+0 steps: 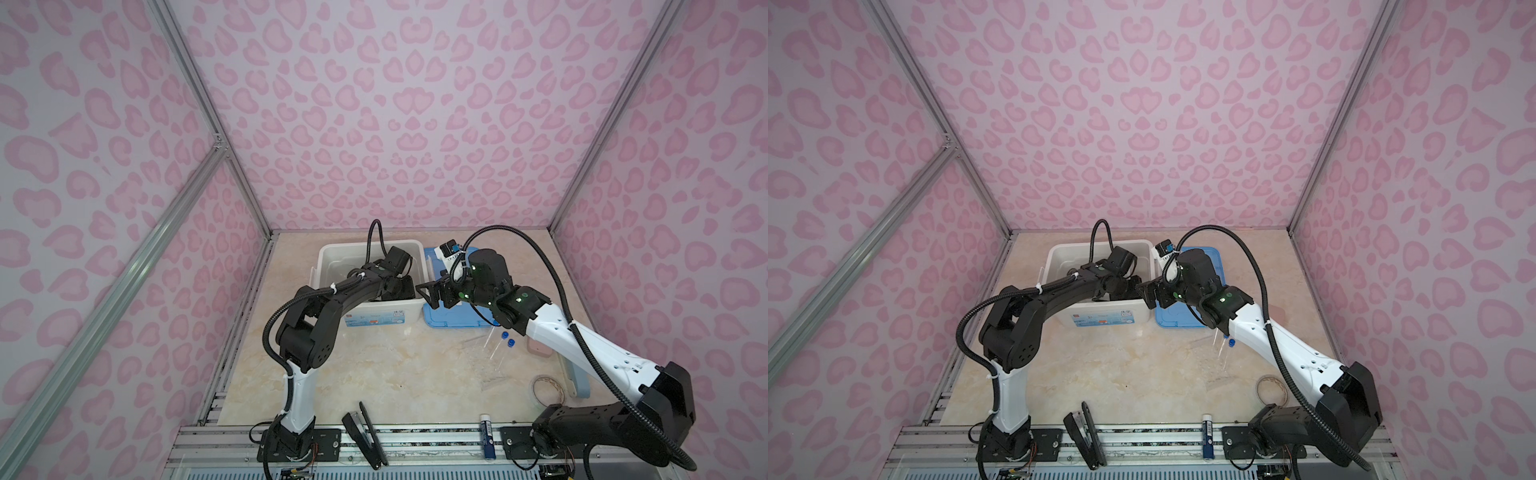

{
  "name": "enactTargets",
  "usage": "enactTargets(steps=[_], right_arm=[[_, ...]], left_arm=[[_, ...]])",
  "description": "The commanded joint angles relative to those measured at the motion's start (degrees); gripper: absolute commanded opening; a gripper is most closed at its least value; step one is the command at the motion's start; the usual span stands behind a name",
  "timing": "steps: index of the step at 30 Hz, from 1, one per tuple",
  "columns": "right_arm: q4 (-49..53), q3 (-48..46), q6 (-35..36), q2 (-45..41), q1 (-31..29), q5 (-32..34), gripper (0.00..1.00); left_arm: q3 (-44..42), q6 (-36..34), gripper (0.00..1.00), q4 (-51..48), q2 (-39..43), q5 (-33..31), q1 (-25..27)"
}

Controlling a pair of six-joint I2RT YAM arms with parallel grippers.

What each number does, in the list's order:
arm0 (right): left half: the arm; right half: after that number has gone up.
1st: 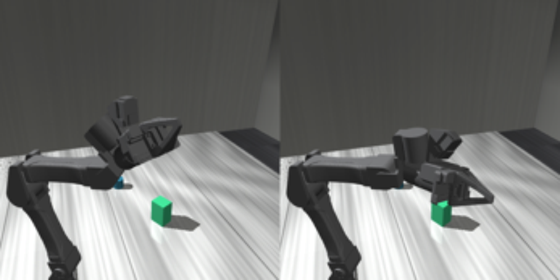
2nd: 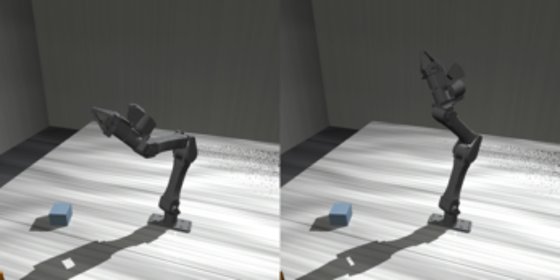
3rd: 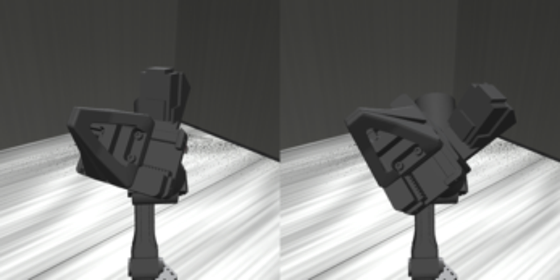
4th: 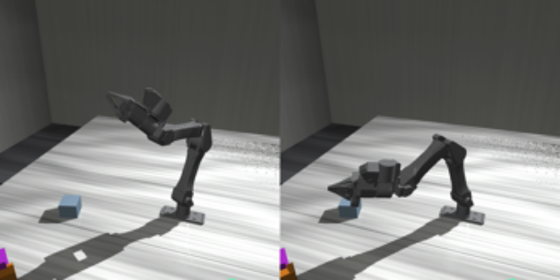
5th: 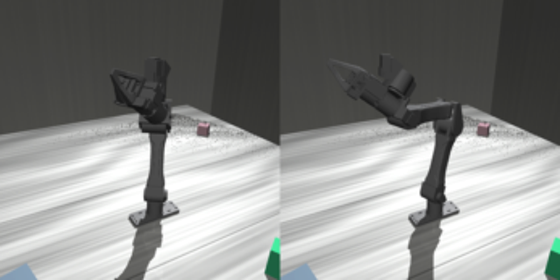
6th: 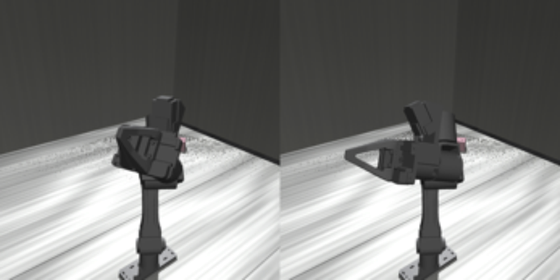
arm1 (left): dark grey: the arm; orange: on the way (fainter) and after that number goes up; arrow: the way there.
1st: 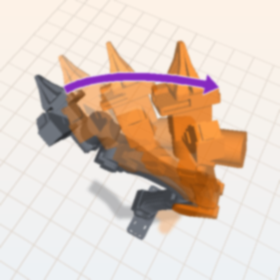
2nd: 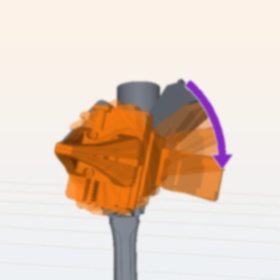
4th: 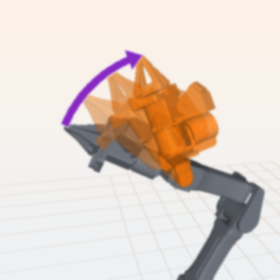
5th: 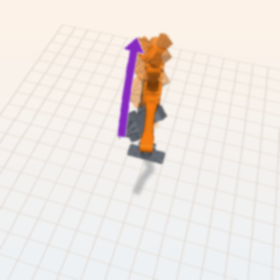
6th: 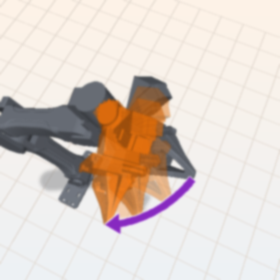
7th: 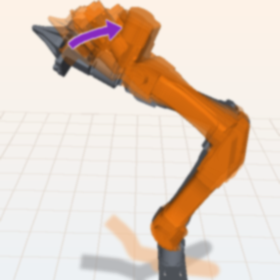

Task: Organize the chemistry lab equipment
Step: 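Raise the left gripper from the bin while the right gripper reaches the blue lid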

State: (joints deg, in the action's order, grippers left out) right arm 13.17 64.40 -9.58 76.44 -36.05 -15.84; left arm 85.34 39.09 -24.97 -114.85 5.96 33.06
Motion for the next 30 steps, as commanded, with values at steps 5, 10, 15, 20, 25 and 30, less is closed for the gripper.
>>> enactTargets(steps=[5, 10, 15, 20, 25, 30], right_arm=[[-0.3, -0.1, 0.6, -0.9, 0.8, 1.1, 0.96], [1.0, 0.0, 1.1, -2.5, 1.9, 1.4, 0.96], [3.0, -0.5, 1.4, -5.0, 4.0, 2.2, 0.97], [5.2, -1.5, -1.3, -6.8, 7.6, 6.2, 0.99], [4.5, -3.8, -2.0, -7.6, 14.1, 5.4, 0.99], [8.1, -2.7, -0.9, -4.4, 18.8, 9.3, 0.97]], left_arm=[[0.8, -1.6, 0.79, -3.6, 5.7, -3.4, -0.3], [0.2, -1.4, 0.91, -3.8, 10.2, -3.8, -0.3], [-0.8, -0.6, 0.98, -3.7, 16.8, -4.1, -0.3], [-1.7, -1.3, 0.98, -3.9, 22.9, 0.2, -0.2], [-4.5, -3.6, 0.98, -2.5, 29.6, 3.0, -0.2], [-7.9, -3.4, 0.98, 0.7, 35.0, 6.5, -0.2]])
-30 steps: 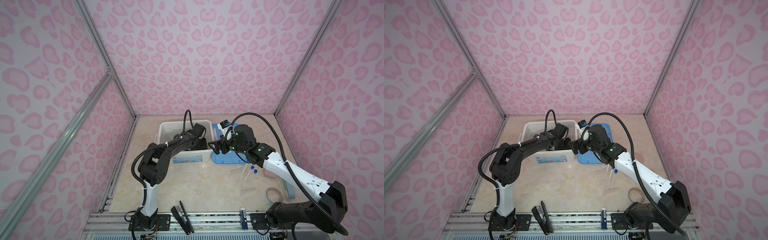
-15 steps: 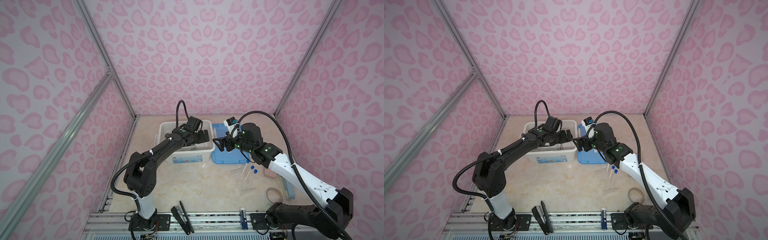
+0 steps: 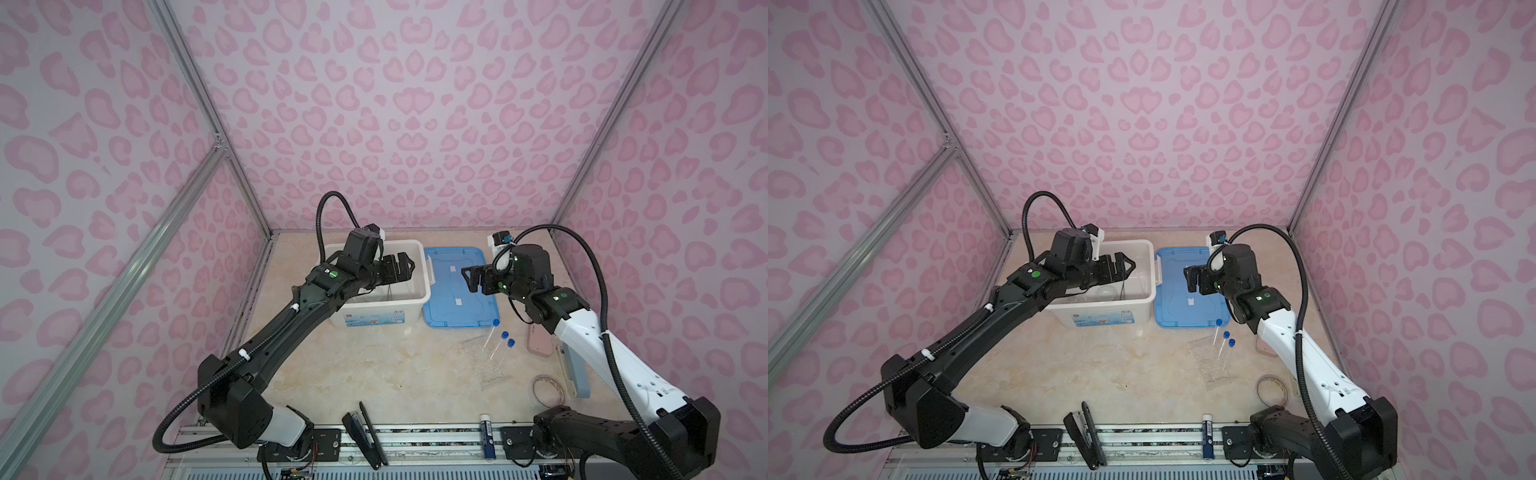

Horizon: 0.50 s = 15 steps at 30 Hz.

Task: Organize the chemistry lab equipment
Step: 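Raise the left gripper from the bin while the right gripper reaches the blue lid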

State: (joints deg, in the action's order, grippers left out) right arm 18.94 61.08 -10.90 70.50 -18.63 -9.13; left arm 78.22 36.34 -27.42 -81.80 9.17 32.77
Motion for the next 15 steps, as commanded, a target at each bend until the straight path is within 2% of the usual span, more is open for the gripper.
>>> enactTargets(steps=[1, 4, 7, 10, 15], right_arm=[[3.9, 1.4, 0.6, 2.6, 2.5, 2.8, 0.96], [6.7, 2.4, 0.3, 5.7, 4.5, 5.5, 0.94], [6.4, 1.7, 0.1, 7.9, 6.6, 6.0, 0.92], [5.5, 1.2, -1.0, 11.5, 8.6, 5.2, 0.87], [7.5, 4.4, -1.2, 20.5, 11.9, 2.4, 0.71]], left_arm=[[-3.6, 0.0, 0.98, 4.9, 2.9, 4.7, 0.2], [-7.6, 1.3, 0.98, 9.9, 5.2, 7.2, 0.6], [-8.1, 0.3, 0.98, 10.1, 5.8, 7.4, 1.3], [-8.7, -0.3, 0.98, 10.6, 6.1, 7.6, 2.1], [-9.3, -1.5, 0.98, 11.5, 5.3, 8.0, 4.0]])
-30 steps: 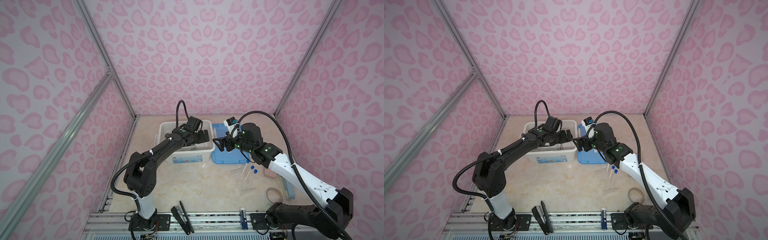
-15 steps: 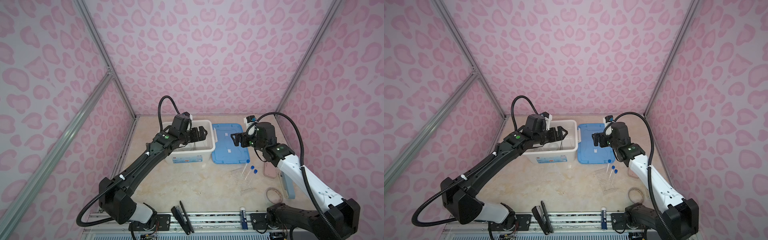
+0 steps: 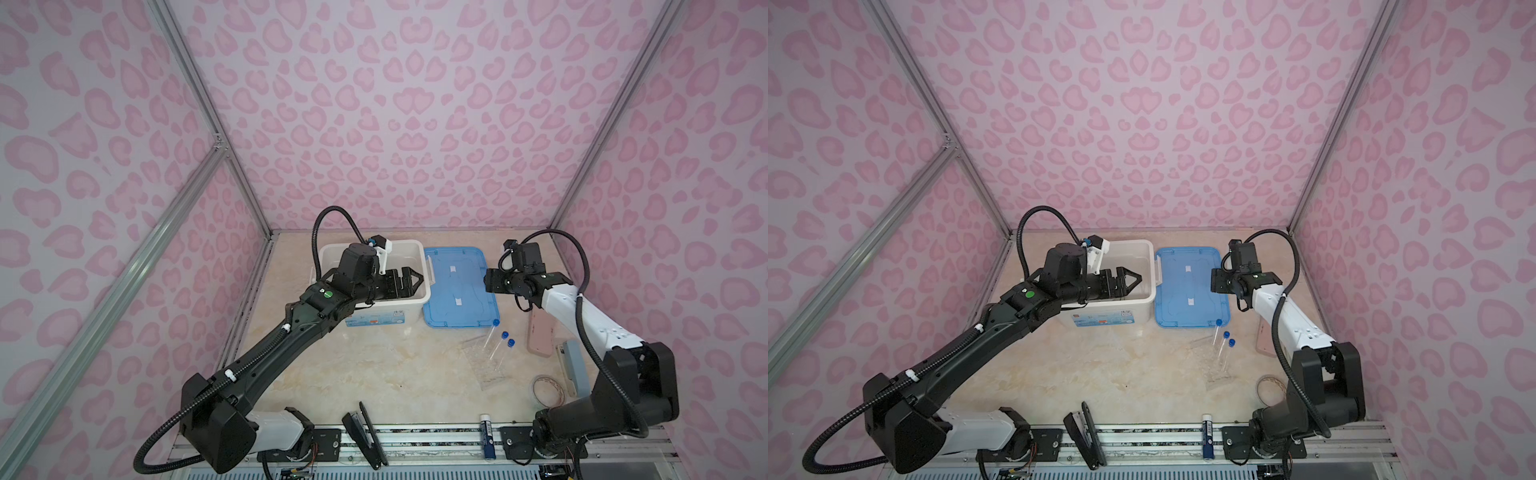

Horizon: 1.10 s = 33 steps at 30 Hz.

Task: Organize the chemistry lab equipment
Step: 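Raise the left gripper from the bin while the right gripper reaches the blue lid, then close the right gripper on the blue lid edge farthest from the bin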

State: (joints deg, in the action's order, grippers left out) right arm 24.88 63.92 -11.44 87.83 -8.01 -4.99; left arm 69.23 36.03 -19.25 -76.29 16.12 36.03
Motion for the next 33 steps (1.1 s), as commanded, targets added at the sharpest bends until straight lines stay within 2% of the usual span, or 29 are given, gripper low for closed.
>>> enactTargets(steps=[1, 9, 20, 26, 33], right_arm=[[1.6, 2.1, -0.5, 4.9, 1.7, -1.5, 0.69], [0.8, 4.4, 0.8, 14.3, 3.7, -2.2, 0.50], [0.9, 7.9, 2.5, 21.5, 3.8, 0.2, 0.33], [0.6, 8.4, 2.6, 24.1, 4.6, -1.9, 0.30], [0.6, 9.0, 2.7, 25.7, 4.5, -1.8, 0.21]], left_arm=[[-0.4, -1.3, 0.98, 3.6, -0.3, 1.3, 1.3], [-2.2, -2.3, 0.98, 3.6, -0.3, 1.2, 2.9], [-5.2, -1.0, 0.98, 6.6, -0.3, 3.0, 3.1], [-5.0, -1.0, 0.98, 6.3, -0.5, 1.9, 3.1], [-4.8, -0.5, 0.99, 6.3, -1.4, 0.9, 3.1]])
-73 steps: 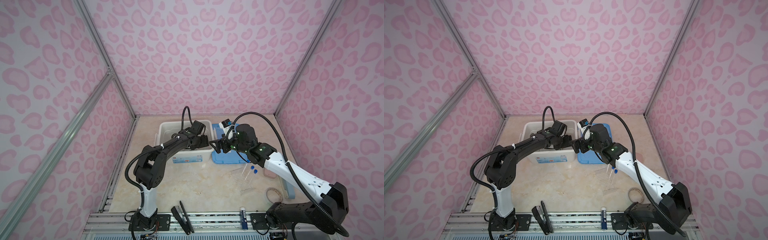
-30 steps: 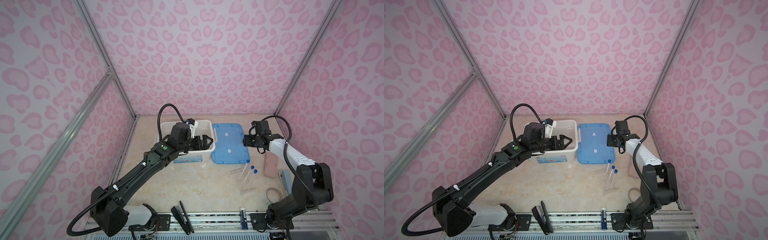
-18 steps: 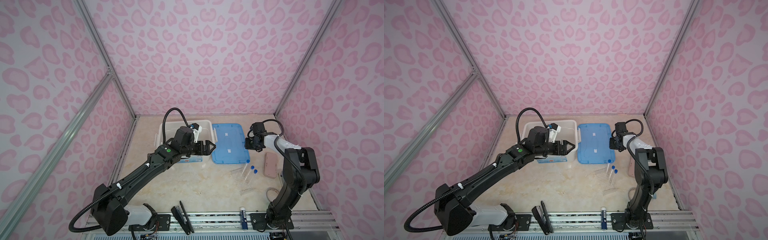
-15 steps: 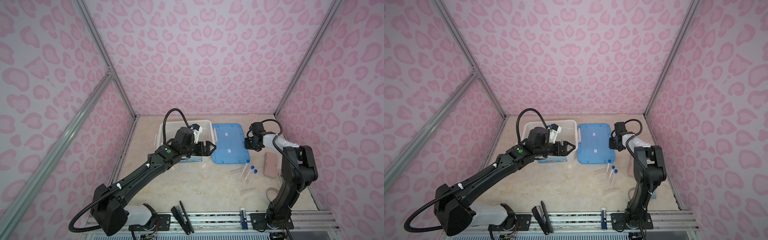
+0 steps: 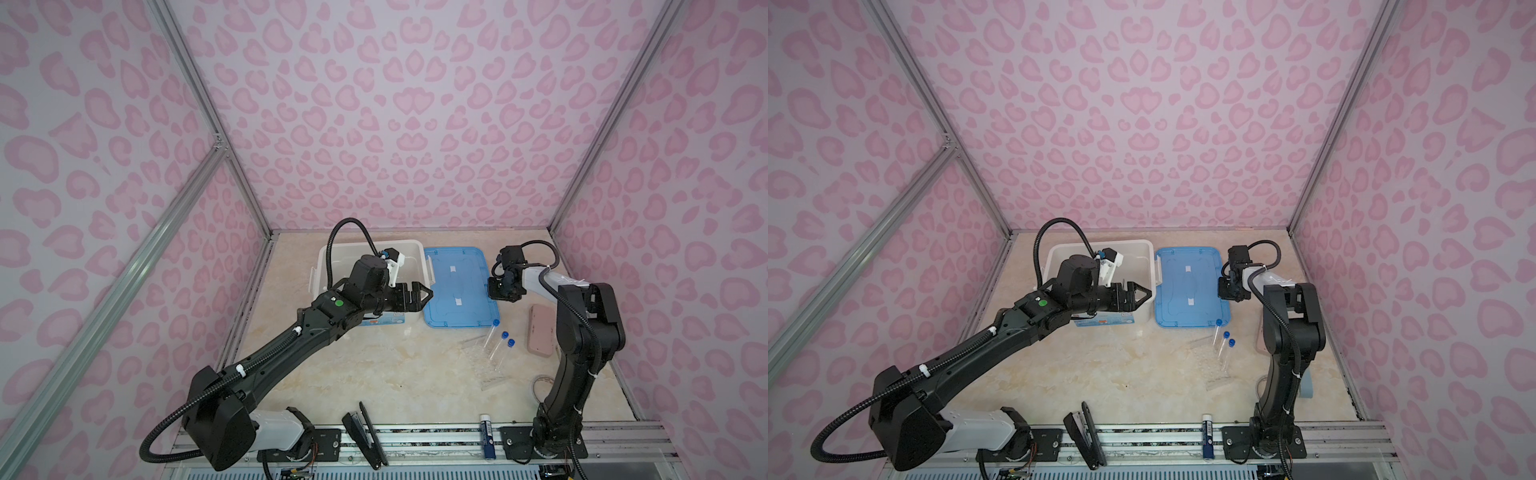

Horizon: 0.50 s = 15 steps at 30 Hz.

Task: Organize the chemistry lab equipment
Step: 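Close the right gripper on the blue lid edge farthest from the bin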

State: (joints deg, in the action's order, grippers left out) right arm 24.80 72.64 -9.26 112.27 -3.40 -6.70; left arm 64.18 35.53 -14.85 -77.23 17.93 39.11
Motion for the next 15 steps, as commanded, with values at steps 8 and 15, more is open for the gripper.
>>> enactTargets(steps=[8, 15], right_arm=[[1.0, 0.2, -1.1, -1.1, 0.6, -0.4, 0.02], [3.1, 1.4, -1.9, -8.9, 0.9, 2.6, 0.00]], left_arm=[[1.4, -0.5, 0.99, 0.0, -0.9, -1.2, 0.0], [3.2, -1.3, 0.99, 0.2, -2.2, -0.2, 0.0]])
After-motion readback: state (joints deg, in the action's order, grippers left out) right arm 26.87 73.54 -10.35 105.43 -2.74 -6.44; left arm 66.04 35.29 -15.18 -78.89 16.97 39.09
